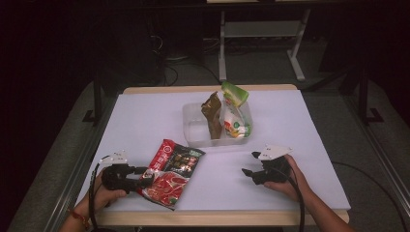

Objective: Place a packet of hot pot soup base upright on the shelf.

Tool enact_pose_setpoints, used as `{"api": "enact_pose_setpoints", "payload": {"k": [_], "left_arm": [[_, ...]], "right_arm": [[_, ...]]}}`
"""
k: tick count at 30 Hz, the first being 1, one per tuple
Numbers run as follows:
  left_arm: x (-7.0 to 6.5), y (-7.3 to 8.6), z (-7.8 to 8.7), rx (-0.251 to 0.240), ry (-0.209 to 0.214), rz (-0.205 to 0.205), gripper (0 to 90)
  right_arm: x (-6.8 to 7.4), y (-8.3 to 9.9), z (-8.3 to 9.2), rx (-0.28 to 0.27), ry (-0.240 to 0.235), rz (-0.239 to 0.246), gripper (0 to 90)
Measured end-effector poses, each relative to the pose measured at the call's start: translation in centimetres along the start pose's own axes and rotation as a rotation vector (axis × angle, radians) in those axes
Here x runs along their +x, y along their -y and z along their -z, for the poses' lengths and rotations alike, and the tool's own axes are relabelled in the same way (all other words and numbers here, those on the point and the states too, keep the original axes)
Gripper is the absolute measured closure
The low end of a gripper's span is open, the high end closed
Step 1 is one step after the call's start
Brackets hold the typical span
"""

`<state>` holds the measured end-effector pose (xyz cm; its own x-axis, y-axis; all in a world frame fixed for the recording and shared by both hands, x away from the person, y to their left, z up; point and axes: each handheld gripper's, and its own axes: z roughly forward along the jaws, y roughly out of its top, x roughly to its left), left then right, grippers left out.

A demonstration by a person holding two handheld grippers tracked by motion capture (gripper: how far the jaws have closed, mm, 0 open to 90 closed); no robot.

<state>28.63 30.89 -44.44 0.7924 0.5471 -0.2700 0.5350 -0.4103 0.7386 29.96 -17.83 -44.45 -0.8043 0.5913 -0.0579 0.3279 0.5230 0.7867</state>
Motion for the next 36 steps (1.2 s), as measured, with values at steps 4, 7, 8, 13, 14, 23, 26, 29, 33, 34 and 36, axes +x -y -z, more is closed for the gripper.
{"api": "enact_pose_setpoints", "payload": {"k": [4, 7, 8, 13, 14, 23, 26, 29, 33, 34, 36], "left_arm": [[-0.1, 0.0, -0.1, 0.015, 0.005, 0.020, 36.6], [-0.4, 0.0, -0.2, 0.025, 0.015, 0.018, 36.6], [-0.6, -0.1, -0.3, 0.033, 0.013, 0.006, 36.6], [-1.8, -0.6, -1.3, 0.055, 0.022, -0.024, 36.3], [-2.1, -0.8, -1.6, 0.059, 0.019, -0.030, 35.9], [-3.8, -2.1, -4.0, 0.077, 0.003, -0.023, 33.1], [-3.6, -2.1, -4.0, 0.078, 0.015, -0.030, 33.2], [-3.5, -2.1, -3.7, 0.087, 0.025, -0.054, 33.3], [-3.4, -2.1, -3.7, 0.091, 0.044, -0.052, 33.3], [-3.3, -2.1, -3.9, 0.090, 0.047, -0.048, 33.1], [-3.3, -2.2, -4.2, 0.090, 0.051, -0.042, 33.0]], "right_arm": [[0.2, 0.0, 0.1, 0.003, -0.004, 0.001, 27.8], [0.4, -0.1, 0.1, 0.003, -0.009, 0.001, 27.8], [0.4, -0.1, 0.0, 0.004, -0.011, 0.002, 27.9], [0.8, -0.2, -0.4, 0.015, -0.026, 0.004, 28.2], [1.0, -0.2, -0.5, 0.017, -0.033, 0.000, 28.7], [4.5, -1.5, -2.7, 0.080, -0.182, 0.020, 44.3], [5.4, -2.0, -3.7, 0.095, -0.169, 0.037, 45.0], [5.4, -2.4, -4.2, 0.095, -0.146, 0.029, 42.5], [5.3, -2.6, -4.5, 0.091, -0.121, 0.027, 42.8], [5.3, -2.8, -4.6, 0.092, -0.108, 0.030, 44.9], [5.4, -3.1, -4.9, 0.092, -0.101, 0.045, 47.9]]}}
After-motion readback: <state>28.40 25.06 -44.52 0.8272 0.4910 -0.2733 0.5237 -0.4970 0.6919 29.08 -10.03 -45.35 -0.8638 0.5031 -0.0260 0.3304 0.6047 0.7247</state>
